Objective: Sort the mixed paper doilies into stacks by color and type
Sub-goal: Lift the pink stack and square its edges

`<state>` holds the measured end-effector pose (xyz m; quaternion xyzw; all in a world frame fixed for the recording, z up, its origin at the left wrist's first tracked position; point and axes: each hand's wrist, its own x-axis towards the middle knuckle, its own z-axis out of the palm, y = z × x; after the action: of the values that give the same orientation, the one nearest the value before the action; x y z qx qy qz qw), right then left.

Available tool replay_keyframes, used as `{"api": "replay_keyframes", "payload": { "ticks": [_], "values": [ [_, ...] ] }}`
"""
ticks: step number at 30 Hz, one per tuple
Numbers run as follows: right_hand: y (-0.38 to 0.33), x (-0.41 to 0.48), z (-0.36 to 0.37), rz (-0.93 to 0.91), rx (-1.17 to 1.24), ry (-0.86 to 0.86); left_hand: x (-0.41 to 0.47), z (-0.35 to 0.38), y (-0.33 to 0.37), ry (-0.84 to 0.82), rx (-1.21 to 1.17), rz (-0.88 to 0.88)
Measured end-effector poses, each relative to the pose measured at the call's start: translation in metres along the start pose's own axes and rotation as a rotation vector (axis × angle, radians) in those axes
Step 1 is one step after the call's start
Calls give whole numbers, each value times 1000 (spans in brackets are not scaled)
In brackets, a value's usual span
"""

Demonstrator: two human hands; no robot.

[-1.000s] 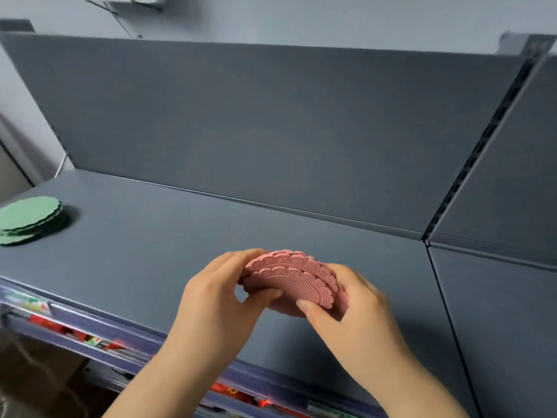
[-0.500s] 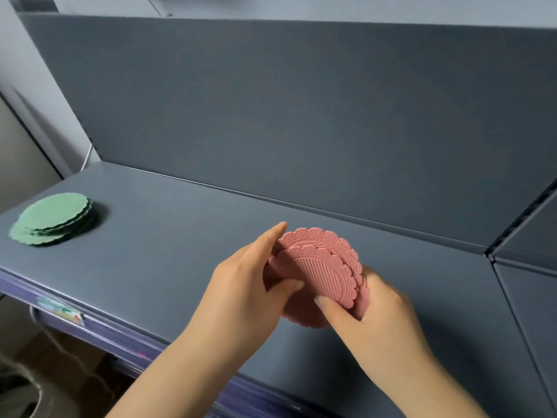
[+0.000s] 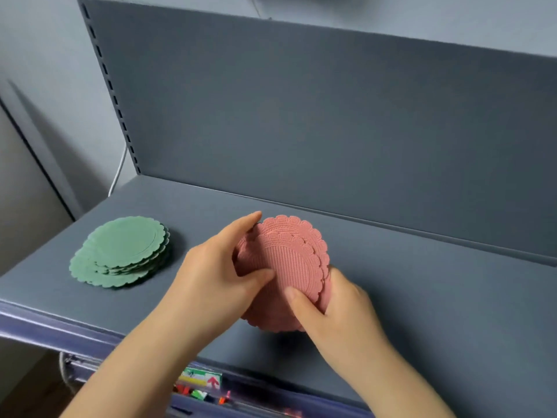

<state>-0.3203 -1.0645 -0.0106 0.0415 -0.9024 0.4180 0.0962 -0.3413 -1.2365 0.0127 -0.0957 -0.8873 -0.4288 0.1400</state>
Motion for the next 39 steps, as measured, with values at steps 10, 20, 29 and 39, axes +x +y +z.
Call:
{"api": "replay_keyframes", "payload": {
  "ticks": [10,20,29,39],
  "values": [
    [-36,21,60,163,-175,-132,37,-38,-58,-243,191,-78],
    [-40,37,71,222,-157,-239,42,-40,-65,-269,430,-64],
    [-39,42,74,235,-178,-235,44,-37,-62,-378,555,-109],
    [-32,27,74,186,-285,-41,26,-26,-66,-238,573,304]
  ]
}}
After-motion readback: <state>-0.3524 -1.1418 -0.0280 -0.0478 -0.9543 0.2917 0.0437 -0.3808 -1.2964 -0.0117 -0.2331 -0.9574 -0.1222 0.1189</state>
